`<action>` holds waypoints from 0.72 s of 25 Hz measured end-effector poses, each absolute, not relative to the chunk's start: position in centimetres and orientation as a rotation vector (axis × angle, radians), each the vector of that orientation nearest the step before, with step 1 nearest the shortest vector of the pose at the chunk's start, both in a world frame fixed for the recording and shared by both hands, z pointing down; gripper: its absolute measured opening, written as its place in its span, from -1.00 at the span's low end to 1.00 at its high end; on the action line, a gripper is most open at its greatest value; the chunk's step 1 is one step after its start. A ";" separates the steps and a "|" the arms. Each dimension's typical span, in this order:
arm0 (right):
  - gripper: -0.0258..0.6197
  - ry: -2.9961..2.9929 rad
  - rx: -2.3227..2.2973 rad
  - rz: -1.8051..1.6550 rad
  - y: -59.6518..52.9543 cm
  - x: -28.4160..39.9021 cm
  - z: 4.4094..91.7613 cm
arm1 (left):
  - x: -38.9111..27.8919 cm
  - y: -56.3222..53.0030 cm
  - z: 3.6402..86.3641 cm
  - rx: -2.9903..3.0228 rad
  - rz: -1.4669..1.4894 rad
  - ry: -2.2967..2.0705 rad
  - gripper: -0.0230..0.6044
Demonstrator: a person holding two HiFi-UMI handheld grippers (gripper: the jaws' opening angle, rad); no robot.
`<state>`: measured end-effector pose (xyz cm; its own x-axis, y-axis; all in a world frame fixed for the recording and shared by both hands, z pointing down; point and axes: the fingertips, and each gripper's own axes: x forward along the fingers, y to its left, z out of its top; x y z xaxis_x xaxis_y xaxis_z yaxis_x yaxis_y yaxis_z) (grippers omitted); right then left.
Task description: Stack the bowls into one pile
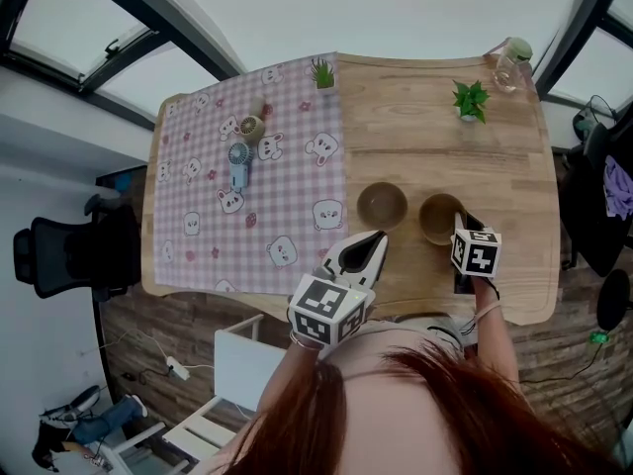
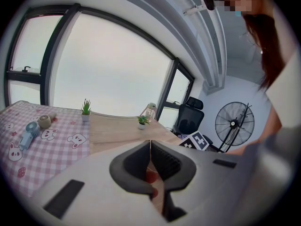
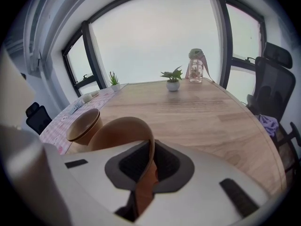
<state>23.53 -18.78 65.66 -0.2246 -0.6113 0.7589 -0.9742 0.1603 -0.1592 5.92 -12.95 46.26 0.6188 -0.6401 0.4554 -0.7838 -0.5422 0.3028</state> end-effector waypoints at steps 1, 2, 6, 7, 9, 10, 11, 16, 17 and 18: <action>-0.84 -1.909 1.501 0.882 -18.7 23.5 65.6 | 5.9 -12.9 46.2 2.366 0.402 -1.120 -0.89; -0.84 -1.910 1.504 0.879 -18.6 23.5 65.5 | 5.9 -12.8 46.2 2.368 0.403 -1.118 -0.89; -0.86 -1.915 1.531 0.888 -18.5 23.7 65.1 | 5.8 -12.8 46.1 2.379 0.400 -1.110 -0.89; -0.87 -1.918 1.540 0.895 -18.5 23.7 65.0 | 5.8 -12.7 46.0 2.382 0.397 -1.109 -0.89; -0.88 -1.920 1.554 0.904 -18.4 23.7 64.7 | 5.6 -12.5 45.9 2.388 0.395 -1.107 -0.89; -0.88 -1.920 1.558 0.903 -18.2 23.7 64.6 | 5.5 -12.3 45.9 2.390 0.395 -1.106 -0.89; -0.88 -1.920 1.561 0.900 -18.1 23.7 64.4 | 5.4 -12.2 45.8 2.392 0.395 -1.105 -0.89; -0.88 -1.928 1.586 0.907 -17.6 23.6 63.6 | 5.1 -11.7 45.6 2.402 0.388 -1.099 -0.89; -0.88 -1.928 1.594 0.907 -17.5 23.6 63.5 | 5.0 -11.6 45.5 2.406 0.387 -1.095 -0.89; -0.88 -1.927 1.602 0.908 -17.5 23.6 63.3 | 5.0 -11.6 45.4 2.409 0.386 -1.091 -0.89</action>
